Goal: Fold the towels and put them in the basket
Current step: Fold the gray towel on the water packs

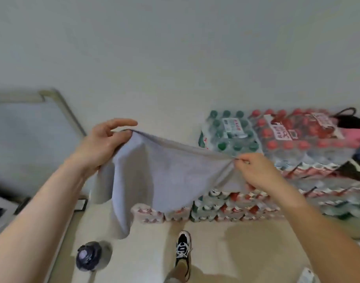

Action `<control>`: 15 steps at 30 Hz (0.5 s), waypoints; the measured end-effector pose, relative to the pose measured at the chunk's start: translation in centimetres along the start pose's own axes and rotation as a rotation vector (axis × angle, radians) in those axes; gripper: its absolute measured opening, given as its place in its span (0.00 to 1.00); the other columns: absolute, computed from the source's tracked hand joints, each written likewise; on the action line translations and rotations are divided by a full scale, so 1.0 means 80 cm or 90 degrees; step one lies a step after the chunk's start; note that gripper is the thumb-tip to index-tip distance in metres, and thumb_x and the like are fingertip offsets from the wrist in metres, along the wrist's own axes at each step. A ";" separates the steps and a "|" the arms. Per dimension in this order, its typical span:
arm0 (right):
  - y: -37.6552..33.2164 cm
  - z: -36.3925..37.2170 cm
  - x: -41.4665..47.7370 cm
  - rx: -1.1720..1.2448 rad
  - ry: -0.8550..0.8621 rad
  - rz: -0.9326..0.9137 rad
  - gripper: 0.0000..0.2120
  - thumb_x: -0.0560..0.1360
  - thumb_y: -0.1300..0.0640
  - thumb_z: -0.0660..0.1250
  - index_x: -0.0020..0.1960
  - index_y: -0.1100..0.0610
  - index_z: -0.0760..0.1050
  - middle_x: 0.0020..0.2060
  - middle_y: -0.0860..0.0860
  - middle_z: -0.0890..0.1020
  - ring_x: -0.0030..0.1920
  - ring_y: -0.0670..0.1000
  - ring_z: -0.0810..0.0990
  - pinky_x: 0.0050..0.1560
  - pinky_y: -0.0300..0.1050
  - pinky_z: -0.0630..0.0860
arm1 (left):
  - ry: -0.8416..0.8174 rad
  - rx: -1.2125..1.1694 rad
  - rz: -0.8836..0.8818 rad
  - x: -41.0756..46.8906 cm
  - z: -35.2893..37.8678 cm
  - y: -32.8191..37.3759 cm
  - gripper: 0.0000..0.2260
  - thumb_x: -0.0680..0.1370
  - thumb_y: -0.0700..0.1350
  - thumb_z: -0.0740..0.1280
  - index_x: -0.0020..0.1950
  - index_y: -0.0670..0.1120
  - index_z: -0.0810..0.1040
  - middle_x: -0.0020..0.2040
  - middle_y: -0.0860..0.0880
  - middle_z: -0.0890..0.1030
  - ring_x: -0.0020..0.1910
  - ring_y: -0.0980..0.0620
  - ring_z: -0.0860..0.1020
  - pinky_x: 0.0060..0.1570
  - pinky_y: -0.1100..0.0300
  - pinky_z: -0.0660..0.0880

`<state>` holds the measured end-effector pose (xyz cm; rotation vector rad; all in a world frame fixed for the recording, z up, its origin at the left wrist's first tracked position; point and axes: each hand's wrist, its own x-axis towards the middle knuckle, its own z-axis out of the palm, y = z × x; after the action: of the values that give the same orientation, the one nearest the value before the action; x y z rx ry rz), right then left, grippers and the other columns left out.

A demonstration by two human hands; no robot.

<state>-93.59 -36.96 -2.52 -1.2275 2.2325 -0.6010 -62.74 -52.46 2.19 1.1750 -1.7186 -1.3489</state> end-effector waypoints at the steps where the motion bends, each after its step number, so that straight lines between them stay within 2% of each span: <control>1: 0.006 -0.017 0.011 0.127 0.017 0.044 0.13 0.81 0.57 0.57 0.44 0.57 0.77 0.30 0.57 0.80 0.27 0.54 0.80 0.28 0.41 0.74 | 0.011 0.038 0.037 0.026 0.022 0.010 0.09 0.79 0.40 0.64 0.51 0.51 0.82 0.42 0.51 0.86 0.41 0.57 0.81 0.43 0.63 0.77; 2: 0.007 -0.034 0.022 0.241 0.032 0.073 0.11 0.81 0.57 0.57 0.46 0.57 0.77 0.30 0.58 0.81 0.27 0.53 0.81 0.29 0.44 0.77 | 0.035 0.051 0.067 0.052 0.045 0.020 0.09 0.79 0.41 0.64 0.50 0.51 0.83 0.45 0.54 0.85 0.44 0.59 0.81 0.47 0.63 0.76; 4: 0.007 -0.071 0.055 0.364 0.082 0.067 0.10 0.81 0.57 0.58 0.48 0.55 0.78 0.37 0.58 0.84 0.33 0.54 0.83 0.38 0.54 0.81 | 0.100 0.015 0.109 0.104 0.085 0.040 0.10 0.79 0.42 0.63 0.47 0.52 0.84 0.46 0.56 0.84 0.46 0.60 0.80 0.51 0.61 0.75; 7: 0.001 -0.139 0.120 0.337 0.276 -0.060 0.11 0.78 0.54 0.61 0.46 0.58 0.81 0.44 0.59 0.84 0.46 0.60 0.83 0.45 0.65 0.80 | 0.186 -0.058 0.160 0.180 0.138 0.076 0.11 0.77 0.43 0.61 0.46 0.53 0.82 0.47 0.55 0.83 0.49 0.59 0.79 0.57 0.55 0.75; 9: -0.008 -0.190 0.158 0.279 0.403 -0.144 0.13 0.75 0.51 0.61 0.48 0.56 0.81 0.44 0.53 0.84 0.49 0.55 0.82 0.48 0.62 0.79 | 0.229 -0.079 0.204 0.226 0.166 0.104 0.11 0.77 0.44 0.60 0.48 0.54 0.81 0.48 0.55 0.82 0.50 0.58 0.79 0.59 0.55 0.75; 11: -0.013 -0.236 0.189 0.275 0.482 -0.205 0.12 0.76 0.54 0.61 0.52 0.51 0.83 0.45 0.44 0.84 0.50 0.45 0.81 0.53 0.54 0.79 | 0.258 -0.092 0.256 0.263 0.191 0.132 0.11 0.77 0.44 0.59 0.51 0.51 0.81 0.49 0.55 0.82 0.51 0.58 0.79 0.58 0.57 0.75; 13: -0.008 -0.271 0.210 0.245 0.563 -0.233 0.13 0.77 0.56 0.61 0.55 0.52 0.82 0.46 0.44 0.83 0.50 0.42 0.80 0.56 0.44 0.77 | 0.278 -0.118 0.318 0.290 0.214 0.161 0.11 0.77 0.44 0.60 0.52 0.50 0.81 0.49 0.56 0.82 0.51 0.59 0.79 0.57 0.59 0.74; 15: 0.014 -0.290 0.228 0.201 0.607 -0.221 0.14 0.76 0.55 0.60 0.56 0.50 0.82 0.45 0.47 0.84 0.51 0.45 0.80 0.57 0.40 0.75 | 0.277 -0.132 0.354 0.310 0.233 0.176 0.11 0.78 0.43 0.60 0.52 0.49 0.81 0.49 0.58 0.81 0.51 0.61 0.78 0.56 0.63 0.73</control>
<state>-117.16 -49.05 10.53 -1.3189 2.4505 -1.9203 -92.47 -67.14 10.03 0.7251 -1.4030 -0.8324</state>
